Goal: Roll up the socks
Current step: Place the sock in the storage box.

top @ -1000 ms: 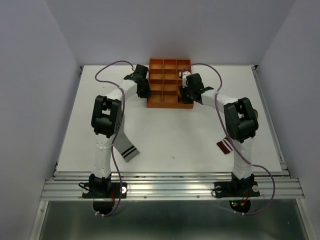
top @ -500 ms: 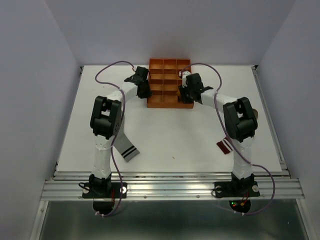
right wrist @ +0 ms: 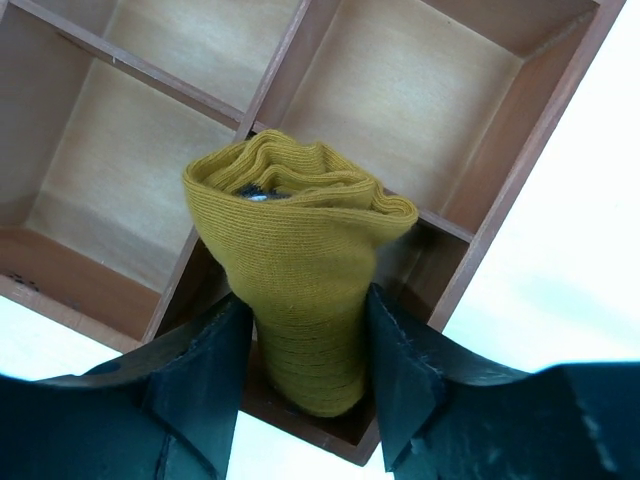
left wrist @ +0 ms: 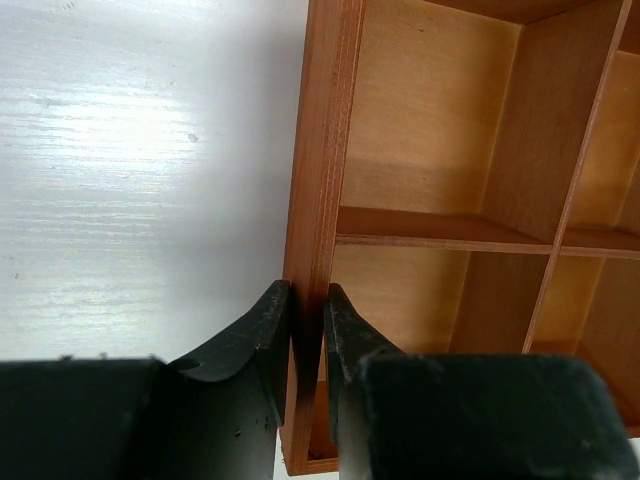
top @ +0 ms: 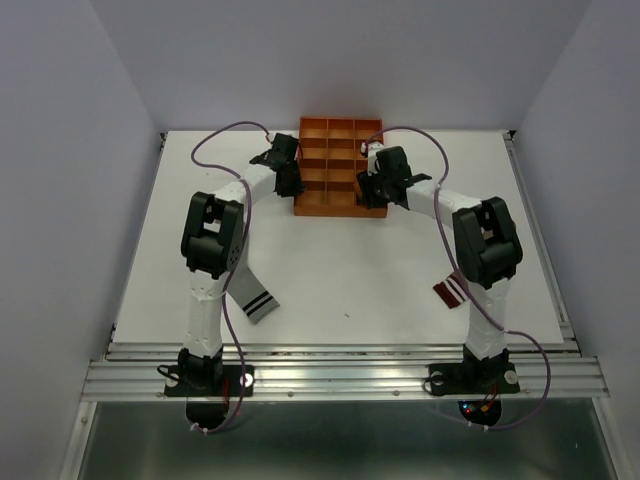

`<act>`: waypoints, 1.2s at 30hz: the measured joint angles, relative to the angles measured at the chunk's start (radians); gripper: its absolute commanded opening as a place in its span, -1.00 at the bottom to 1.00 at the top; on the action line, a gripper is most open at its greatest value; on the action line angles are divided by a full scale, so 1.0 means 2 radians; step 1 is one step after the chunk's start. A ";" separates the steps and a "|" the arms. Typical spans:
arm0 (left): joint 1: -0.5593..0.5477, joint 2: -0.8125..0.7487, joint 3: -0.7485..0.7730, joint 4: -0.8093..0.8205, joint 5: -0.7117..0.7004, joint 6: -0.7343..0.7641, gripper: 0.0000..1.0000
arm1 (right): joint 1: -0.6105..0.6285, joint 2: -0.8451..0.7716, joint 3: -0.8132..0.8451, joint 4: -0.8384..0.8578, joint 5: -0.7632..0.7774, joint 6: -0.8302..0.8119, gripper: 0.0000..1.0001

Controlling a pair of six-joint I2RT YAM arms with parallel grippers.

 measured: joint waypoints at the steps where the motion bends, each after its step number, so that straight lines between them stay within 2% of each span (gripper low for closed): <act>1: 0.000 0.000 0.000 0.000 0.000 0.000 -1.00 | 0.000 -0.001 0.000 -0.001 -0.001 0.000 0.14; 4: 0.000 0.000 0.000 0.000 0.000 0.000 -1.00 | 0.000 -0.002 0.000 0.000 -0.004 0.002 0.21; 22: 0.000 0.000 0.000 0.000 0.000 0.002 -1.00 | -0.004 -0.019 -0.007 -0.003 -0.017 0.008 0.25; 25: 0.000 0.000 0.000 0.000 -0.001 0.002 -1.00 | -0.005 -0.019 -0.007 -0.002 -0.023 0.010 0.36; 29: 0.000 0.000 0.000 0.000 -0.002 0.003 -1.00 | -0.005 -0.022 -0.007 0.001 -0.026 0.012 0.42; 36: 0.000 0.000 0.001 -0.002 -0.003 0.004 -1.00 | -0.006 -0.022 -0.006 0.007 -0.027 0.011 0.43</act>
